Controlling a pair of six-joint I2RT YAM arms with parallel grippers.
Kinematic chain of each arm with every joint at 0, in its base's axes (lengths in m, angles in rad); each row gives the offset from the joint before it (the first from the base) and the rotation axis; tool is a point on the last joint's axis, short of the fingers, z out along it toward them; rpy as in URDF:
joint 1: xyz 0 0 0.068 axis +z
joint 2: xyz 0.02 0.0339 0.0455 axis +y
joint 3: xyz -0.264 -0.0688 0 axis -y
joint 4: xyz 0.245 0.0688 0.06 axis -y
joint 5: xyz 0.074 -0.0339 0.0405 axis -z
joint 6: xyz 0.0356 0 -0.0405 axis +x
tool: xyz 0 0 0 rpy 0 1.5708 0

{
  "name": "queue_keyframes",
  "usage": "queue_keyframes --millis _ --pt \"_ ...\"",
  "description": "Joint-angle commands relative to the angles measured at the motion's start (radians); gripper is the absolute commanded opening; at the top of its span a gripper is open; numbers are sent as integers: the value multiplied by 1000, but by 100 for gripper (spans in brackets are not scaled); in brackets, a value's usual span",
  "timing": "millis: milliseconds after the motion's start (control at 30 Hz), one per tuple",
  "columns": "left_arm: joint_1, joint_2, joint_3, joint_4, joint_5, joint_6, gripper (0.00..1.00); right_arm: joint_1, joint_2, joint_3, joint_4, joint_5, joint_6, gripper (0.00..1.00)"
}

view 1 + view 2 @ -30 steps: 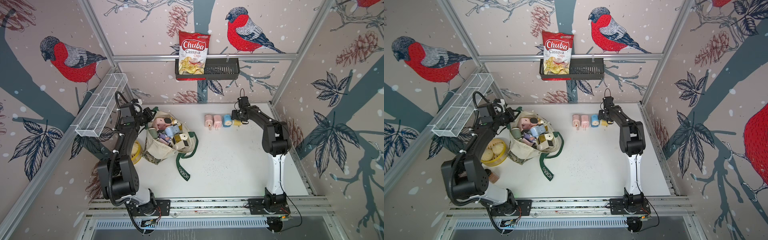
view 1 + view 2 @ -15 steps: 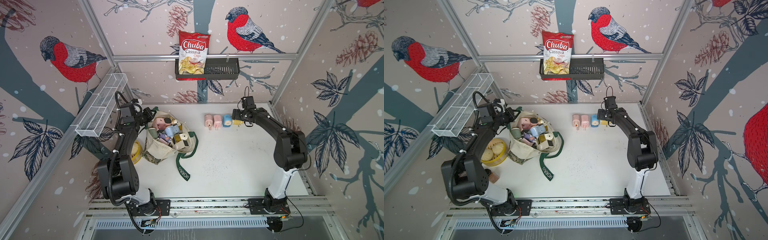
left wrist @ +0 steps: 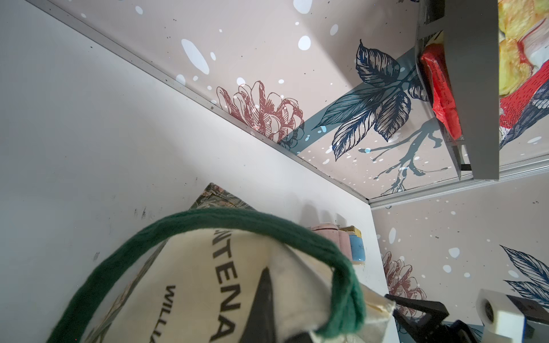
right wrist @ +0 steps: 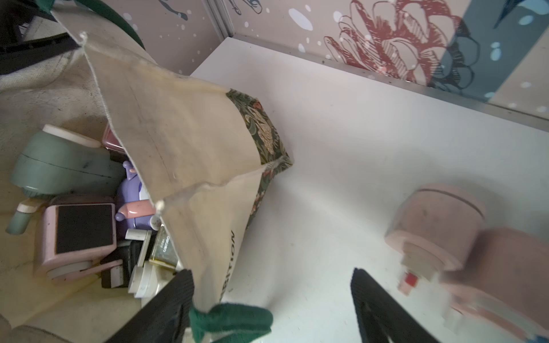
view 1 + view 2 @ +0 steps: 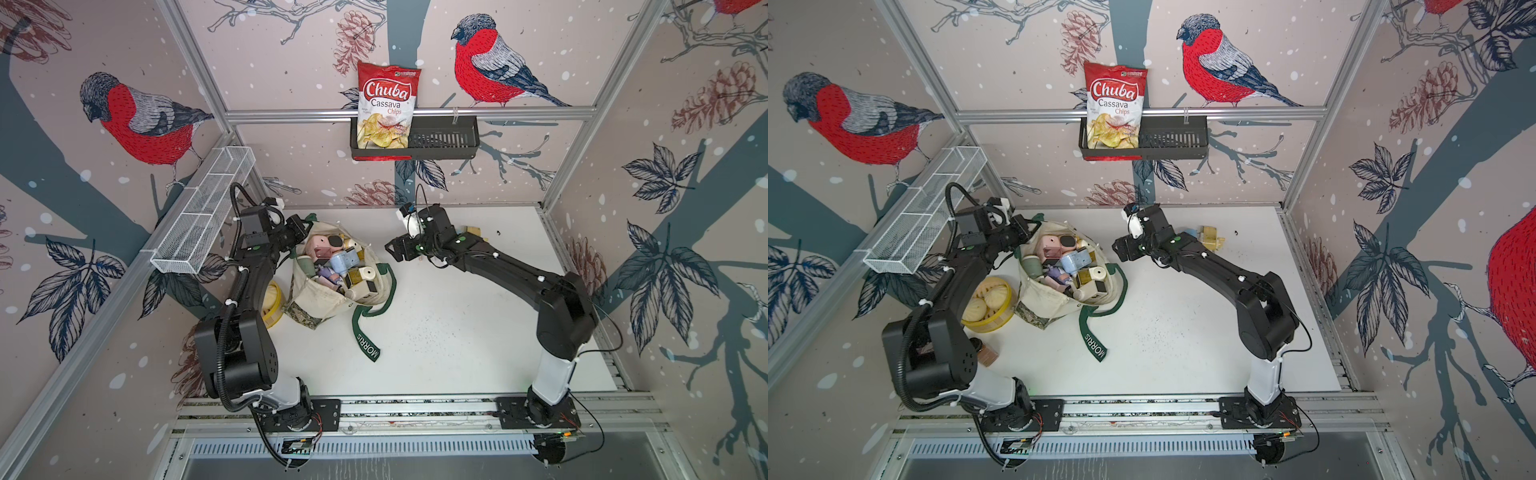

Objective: Take out the pencil sharpeners from the tote bags
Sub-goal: Adjust the canvas bag at the center of the board.

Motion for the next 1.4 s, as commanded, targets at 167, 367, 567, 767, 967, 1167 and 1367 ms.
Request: queue_keyframes --millis 167,367,567,767,967,1167,1367 --pt "0 -9 9 133 56 -5 0 75 216 255 -114 1 -52 82" --pt "0 -8 8 134 56 -6 0 92 274 315 -133 28 -37 79" --pt "0 -8 9 134 55 -6 0 98 182 255 -104 93 -35 80" --pt "0 -7 8 133 55 -6 0 99 27 118 -30 68 -37 83" --pt "0 -8 9 133 56 -7 0 107 20 34 14 -22 -69 83" --pt "-1 -8 9 133 56 -6 0 114 122 133 -45 22 -49 77" --pt "0 -14 8 133 55 -4 0 104 237 262 -98 7 -15 41"
